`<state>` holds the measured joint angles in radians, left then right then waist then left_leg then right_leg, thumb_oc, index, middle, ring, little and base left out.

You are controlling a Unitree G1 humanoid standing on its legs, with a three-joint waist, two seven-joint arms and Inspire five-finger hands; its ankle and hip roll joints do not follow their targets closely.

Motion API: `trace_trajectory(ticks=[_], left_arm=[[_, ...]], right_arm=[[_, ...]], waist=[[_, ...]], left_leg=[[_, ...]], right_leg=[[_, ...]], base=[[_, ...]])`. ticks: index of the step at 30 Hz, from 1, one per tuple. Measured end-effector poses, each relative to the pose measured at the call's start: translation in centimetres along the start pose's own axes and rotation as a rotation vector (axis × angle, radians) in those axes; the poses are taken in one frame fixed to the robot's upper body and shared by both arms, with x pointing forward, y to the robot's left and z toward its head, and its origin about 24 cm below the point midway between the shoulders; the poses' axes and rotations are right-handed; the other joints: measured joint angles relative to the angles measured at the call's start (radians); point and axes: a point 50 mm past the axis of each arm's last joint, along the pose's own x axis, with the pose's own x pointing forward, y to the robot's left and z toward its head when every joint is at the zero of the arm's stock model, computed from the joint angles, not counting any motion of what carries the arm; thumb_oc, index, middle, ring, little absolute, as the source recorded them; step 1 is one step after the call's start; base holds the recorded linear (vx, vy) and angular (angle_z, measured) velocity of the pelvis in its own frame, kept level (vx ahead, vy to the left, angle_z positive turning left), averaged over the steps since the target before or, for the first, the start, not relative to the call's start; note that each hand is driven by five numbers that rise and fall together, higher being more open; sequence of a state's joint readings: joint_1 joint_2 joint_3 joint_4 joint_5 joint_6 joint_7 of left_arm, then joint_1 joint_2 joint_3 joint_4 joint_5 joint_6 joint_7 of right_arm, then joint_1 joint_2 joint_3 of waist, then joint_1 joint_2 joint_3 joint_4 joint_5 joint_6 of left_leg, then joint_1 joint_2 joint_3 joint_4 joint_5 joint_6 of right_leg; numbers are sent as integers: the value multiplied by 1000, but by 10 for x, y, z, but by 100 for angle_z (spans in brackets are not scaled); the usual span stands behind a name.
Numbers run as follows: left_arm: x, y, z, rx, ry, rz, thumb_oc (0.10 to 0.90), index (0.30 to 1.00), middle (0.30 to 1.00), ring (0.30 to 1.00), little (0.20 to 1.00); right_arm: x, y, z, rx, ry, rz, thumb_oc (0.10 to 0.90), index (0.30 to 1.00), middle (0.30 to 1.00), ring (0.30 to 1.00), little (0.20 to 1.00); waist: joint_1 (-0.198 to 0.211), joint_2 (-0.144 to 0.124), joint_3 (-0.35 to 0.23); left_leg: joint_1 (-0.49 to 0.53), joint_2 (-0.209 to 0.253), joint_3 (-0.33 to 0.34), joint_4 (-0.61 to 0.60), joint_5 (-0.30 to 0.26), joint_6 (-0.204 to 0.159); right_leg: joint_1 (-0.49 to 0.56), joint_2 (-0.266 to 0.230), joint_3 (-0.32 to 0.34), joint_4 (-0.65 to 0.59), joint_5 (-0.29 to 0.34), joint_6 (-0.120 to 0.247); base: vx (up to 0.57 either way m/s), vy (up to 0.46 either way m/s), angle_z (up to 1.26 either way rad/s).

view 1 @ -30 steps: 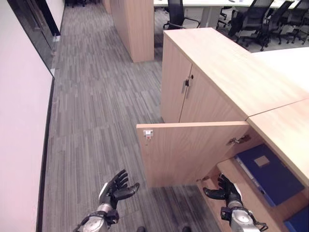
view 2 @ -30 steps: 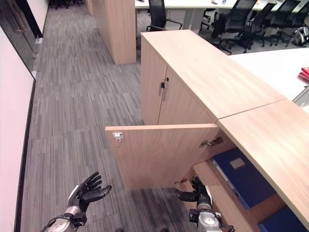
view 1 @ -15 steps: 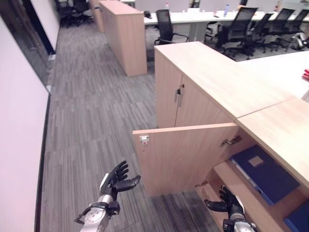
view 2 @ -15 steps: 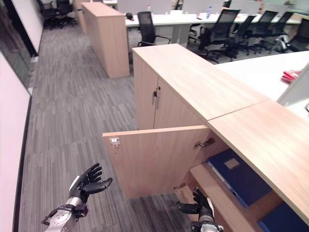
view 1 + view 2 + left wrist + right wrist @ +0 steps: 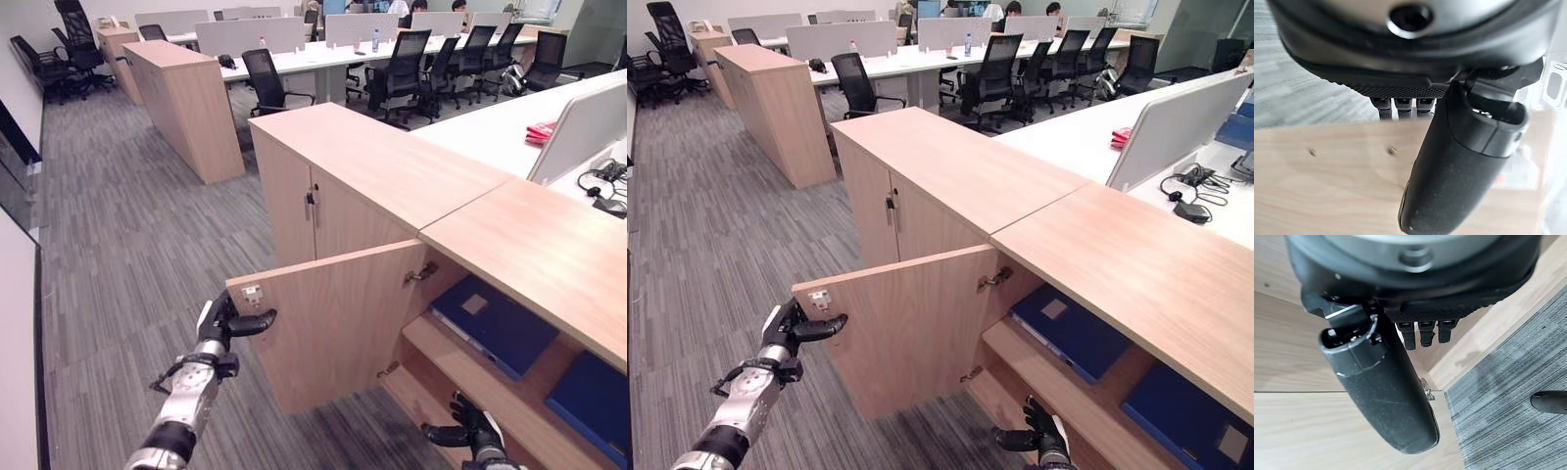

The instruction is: Put the empty folder in the office cabinet

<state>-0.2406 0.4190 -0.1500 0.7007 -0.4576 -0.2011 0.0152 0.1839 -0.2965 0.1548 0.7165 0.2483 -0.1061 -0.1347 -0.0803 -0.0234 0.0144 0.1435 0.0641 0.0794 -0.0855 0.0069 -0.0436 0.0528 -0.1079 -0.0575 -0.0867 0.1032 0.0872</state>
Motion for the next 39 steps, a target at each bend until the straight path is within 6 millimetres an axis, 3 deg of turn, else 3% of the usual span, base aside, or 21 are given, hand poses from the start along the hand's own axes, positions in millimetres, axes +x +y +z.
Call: trace_trajectory(ticks=[13,20,21,22,23,24,26,27,28,29,30,31,32,34,36,39], left_arm=[[4,-6,5,24,-6,-21,800,900,900,900,900],[-19,-19,-5,-7,-30,-101,800,900,900,900,900],[-24,-20,-6,-2,-35,-140,800,900,900,900,900],[-26,-21,-3,-3,-47,-194,800,900,900,900,900],[-37,-18,-14,39,-7,-247,800,900,900,900,900],[-46,-12,-23,64,34,-264,800,900,900,900,900],[-71,1,-35,132,101,-331,800,900,900,900,900],[-81,8,-42,149,139,-340,800,900,900,900,900],[-89,10,-51,182,197,-392,800,900,900,900,900],[-91,10,-53,186,213,-410,800,900,900,900,900],[-92,11,-54,187,221,-414,800,900,900,900,900],[-95,7,-62,143,240,-396,800,900,900,900,900],[-103,-2,-74,92,271,-398,800,900,900,900,900],[-113,-11,-86,37,305,-391,800,900,900,900,900],[-126,-25,-100,-50,337,-365,800,900,900,900,900],[-129,-34,-104,-93,349,-366,800,900,900,900,900]], right_arm=[[2,7,3,-16,-4,35,800,900,900,900,900],[3,7,5,4,-5,21,800,900,900,900,900],[11,7,21,13,-45,12,800,900,900,900,900],[18,7,40,25,-94,6,800,900,900,900,900],[18,6,46,46,-118,-5,800,900,900,900,900],[20,6,53,54,-139,-8,800,900,900,900,900],[23,6,69,67,-186,-11,800,900,900,900,900],[24,7,76,70,-209,-8,800,900,900,900,900],[25,6,84,69,-243,-7,800,900,900,900,900],[25,5,87,66,-252,-8,800,900,900,900,900],[26,5,89,66,-256,-8,800,900,900,900,900],[26,3,92,54,-266,-15,800,900,900,900,900],[26,-8,89,36,-255,-43,800,900,900,900,900],[22,-23,77,5,-223,-78,800,900,900,900,900],[16,-43,62,-24,-182,-123,800,900,900,900,900],[13,-54,55,-28,-165,-162,800,900,900,900,900]], waist=[[4,-19,-2],[38,-49,10],[62,-43,36],[65,-21,93],[91,-11,103],[99,-1,107],[133,11,118],[150,34,130],[161,54,127],[169,53,126],[171,43,127],[166,42,125],[163,88,119],[155,120,99],[131,146,81],[92,168,67]], left_leg=[[0,-17,21,0,1,4],[-19,-48,53,1,1,26],[-39,-33,104,5,12,38],[-63,-5,131,4,28,69],[-79,12,169,5,39,73],[-89,19,208,7,58,64],[-68,36,330,9,56,64],[-52,50,369,10,53,61],[-42,65,396,11,57,55],[-41,64,412,12,63,47],[-42,57,414,12,63,35],[-44,56,434,9,80,-9],[-48,93,431,10,86,-7],[-34,112,405,11,99,-2],[-25,146,406,23,114,-23],[-22,163,408,29,126,-40]], right_leg=[[-10,-14,21,1,15,7],[-80,-28,48,70,19,30],[-141,-23,46,89,92,92],[-180,-54,-53,178,45,144],[-206,-134,-109,319,-35,161],[-191,-178,-158,358,-58,170],[-186,-326,-458,502,-113,128],[-169,-342,-468,528,-122,131],[-118,-335,-418,504,-138,156],[-92,-335,-406,469,-139,160],[-72,-330,-404,432,-128,150],[-1,-278,-385,260,-167,124],[3,-228,-370,223,-136,91],[21,-190,-348,175,-131,84],[35,-147,-327,124,-111,68],[28,-123,-282,72,-85,71]], base=[[-22,25,-4],[-118,21,-17],[-193,-43,-89],[-328,-3,-117],[-388,-31,-82],[-332,-36,-95],[-161,-102,-133],[-144,-146,-157],[-115,-130,-118],[-59,-207,-83],[-1,-210,-74],[23,-246,-68],[14,-206,-68],[-28,-182,-37],[-80,-208,-39],[-51,-152,-46]])
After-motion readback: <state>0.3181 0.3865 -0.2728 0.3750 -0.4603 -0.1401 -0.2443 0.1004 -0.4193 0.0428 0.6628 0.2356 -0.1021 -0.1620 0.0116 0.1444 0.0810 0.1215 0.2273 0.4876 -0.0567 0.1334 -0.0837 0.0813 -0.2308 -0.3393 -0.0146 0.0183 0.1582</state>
